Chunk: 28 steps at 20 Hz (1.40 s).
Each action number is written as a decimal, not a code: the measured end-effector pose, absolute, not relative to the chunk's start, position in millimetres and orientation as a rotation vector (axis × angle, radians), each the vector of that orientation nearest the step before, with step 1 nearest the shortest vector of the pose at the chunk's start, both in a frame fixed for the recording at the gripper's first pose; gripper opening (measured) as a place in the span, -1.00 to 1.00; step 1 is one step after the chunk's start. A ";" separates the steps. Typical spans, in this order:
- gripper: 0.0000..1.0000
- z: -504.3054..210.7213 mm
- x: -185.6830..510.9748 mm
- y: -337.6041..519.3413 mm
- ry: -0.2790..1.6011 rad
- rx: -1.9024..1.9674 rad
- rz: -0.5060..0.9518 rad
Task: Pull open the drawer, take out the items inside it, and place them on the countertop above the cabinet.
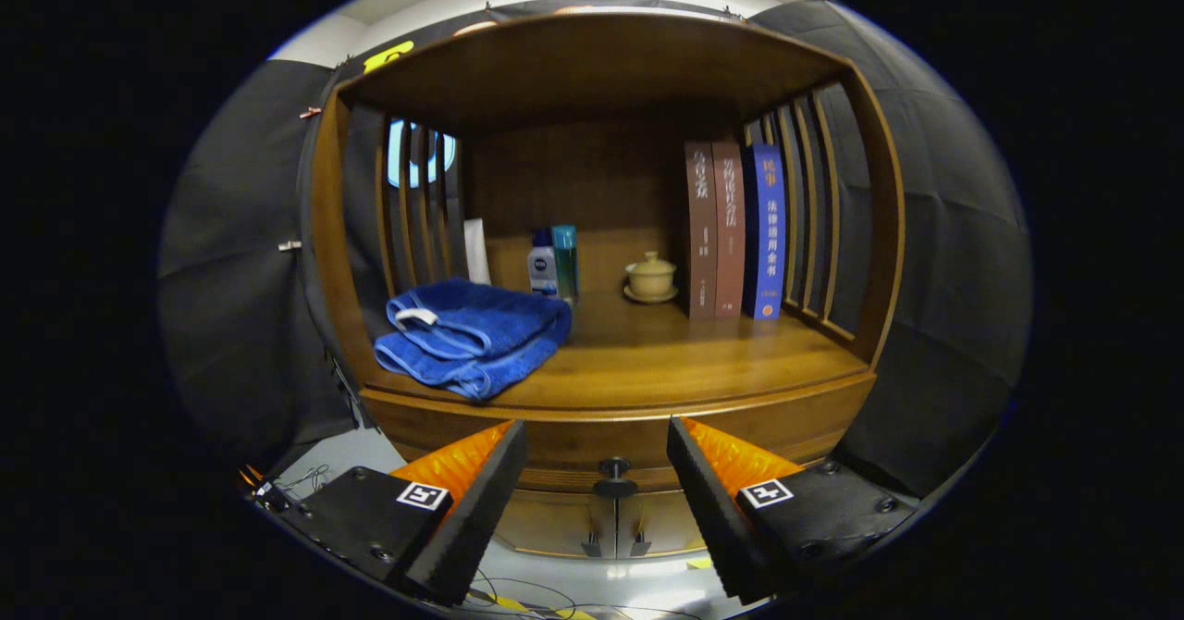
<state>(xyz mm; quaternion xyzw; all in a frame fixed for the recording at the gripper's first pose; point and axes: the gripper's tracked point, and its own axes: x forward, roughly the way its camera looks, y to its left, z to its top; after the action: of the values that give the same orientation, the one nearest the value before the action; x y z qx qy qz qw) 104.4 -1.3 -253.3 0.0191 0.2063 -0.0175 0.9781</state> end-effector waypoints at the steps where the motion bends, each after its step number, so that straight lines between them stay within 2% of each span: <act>1: 0.98 -264.4 108.3 -2.4 0.438 0.049 -0.037; 11: 0.93 -346.5 128.2 -26.6 0.588 0.075 -0.084; 12: 0.87 -352.2 129.8 -26.9 0.604 0.072 -0.084; 14: 0.49 -362.1 129.6 -15.0 0.631 0.092 -0.043; 16: -0.02 -359.5 128.1 -19.3 0.634 0.053 -0.067; 18: -0.13 -359.9 129.4 -17.6 0.627 0.057 -0.074; 28: -0.13 -360.4 123.3 -18.6 0.642 0.030 -0.098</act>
<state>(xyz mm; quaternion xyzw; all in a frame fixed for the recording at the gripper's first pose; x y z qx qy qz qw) 123.3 -18.6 -360.4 0.0146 0.3156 -0.0480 0.9476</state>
